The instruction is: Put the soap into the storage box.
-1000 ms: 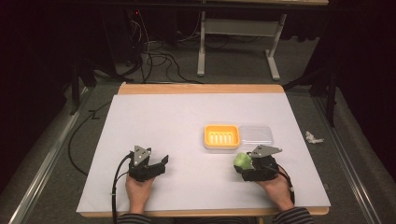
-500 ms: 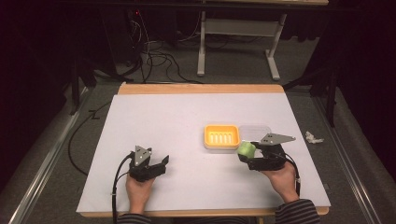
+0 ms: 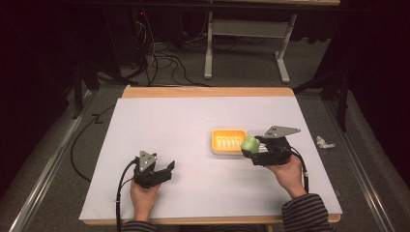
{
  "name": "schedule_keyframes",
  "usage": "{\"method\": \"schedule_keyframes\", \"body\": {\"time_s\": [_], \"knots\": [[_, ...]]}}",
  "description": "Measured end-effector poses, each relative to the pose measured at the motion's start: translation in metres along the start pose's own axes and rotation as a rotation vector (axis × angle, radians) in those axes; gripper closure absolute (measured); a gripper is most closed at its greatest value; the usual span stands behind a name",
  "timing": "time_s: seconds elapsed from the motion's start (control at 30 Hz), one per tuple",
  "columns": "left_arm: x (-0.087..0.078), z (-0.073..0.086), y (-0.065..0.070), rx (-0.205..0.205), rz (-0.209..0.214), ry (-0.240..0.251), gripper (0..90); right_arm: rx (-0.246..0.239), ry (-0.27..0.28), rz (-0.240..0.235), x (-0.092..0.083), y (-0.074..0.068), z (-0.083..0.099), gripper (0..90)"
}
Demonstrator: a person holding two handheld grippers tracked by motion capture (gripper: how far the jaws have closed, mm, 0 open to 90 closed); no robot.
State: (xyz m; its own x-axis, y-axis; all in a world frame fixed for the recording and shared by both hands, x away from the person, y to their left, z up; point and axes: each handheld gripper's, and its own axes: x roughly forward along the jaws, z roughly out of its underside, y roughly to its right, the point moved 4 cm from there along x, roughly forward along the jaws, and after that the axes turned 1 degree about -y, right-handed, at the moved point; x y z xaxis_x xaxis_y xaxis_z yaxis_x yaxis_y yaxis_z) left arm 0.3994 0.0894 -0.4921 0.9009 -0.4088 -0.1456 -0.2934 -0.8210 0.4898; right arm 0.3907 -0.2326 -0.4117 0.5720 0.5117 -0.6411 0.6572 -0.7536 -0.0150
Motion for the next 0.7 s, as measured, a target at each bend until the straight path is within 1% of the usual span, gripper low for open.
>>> {"method": "schedule_keyframes", "body": {"time_s": [0.17,0.2,0.23,0.27,0.3,0.37,0.43,0.47,0.57,0.7], "knots": [[0.0,0.0,0.0,0.002,0.007,-0.01,23.8,-0.012,-0.007,0.007,0.006,0.001,-0.009,27.4],[0.0,0.0,-0.001,-0.002,0.007,-0.014,24.1,-0.012,-0.008,0.007,0.006,0.002,-0.01,27.4],[0.001,0.0,-0.001,-0.018,0.008,-0.021,24.3,-0.002,-0.015,0.004,0.007,0.002,-0.011,27.4],[0.002,0.0,-0.002,-0.018,0.008,-0.034,24.3,0.001,-0.023,0.005,0.008,0.004,-0.013,27.4],[0.002,0.0,-0.002,-0.019,0.009,-0.036,24.2,0.0,-0.023,0.01,0.009,0.005,-0.015,27.4],[0.001,0.001,-0.001,-0.012,0.013,-0.028,24.2,0.006,-0.026,0.007,0.007,0.006,-0.018,27.4],[0.001,0.002,0.0,-0.004,0.012,-0.032,24.4,0.006,-0.018,0.002,0.007,0.008,-0.023,27.4],[0.002,0.002,0.0,-0.001,0.011,-0.034,24.4,0.01,-0.03,0.004,0.006,0.009,-0.025,27.4],[0.001,0.001,0.0,-0.002,0.013,-0.026,24.3,0.006,-0.035,0.009,0.009,0.013,-0.029,27.4],[0.001,0.001,0.0,-0.003,0.01,-0.022,24.2,0.027,-0.042,0.008,0.012,0.018,-0.031,27.4]]}}
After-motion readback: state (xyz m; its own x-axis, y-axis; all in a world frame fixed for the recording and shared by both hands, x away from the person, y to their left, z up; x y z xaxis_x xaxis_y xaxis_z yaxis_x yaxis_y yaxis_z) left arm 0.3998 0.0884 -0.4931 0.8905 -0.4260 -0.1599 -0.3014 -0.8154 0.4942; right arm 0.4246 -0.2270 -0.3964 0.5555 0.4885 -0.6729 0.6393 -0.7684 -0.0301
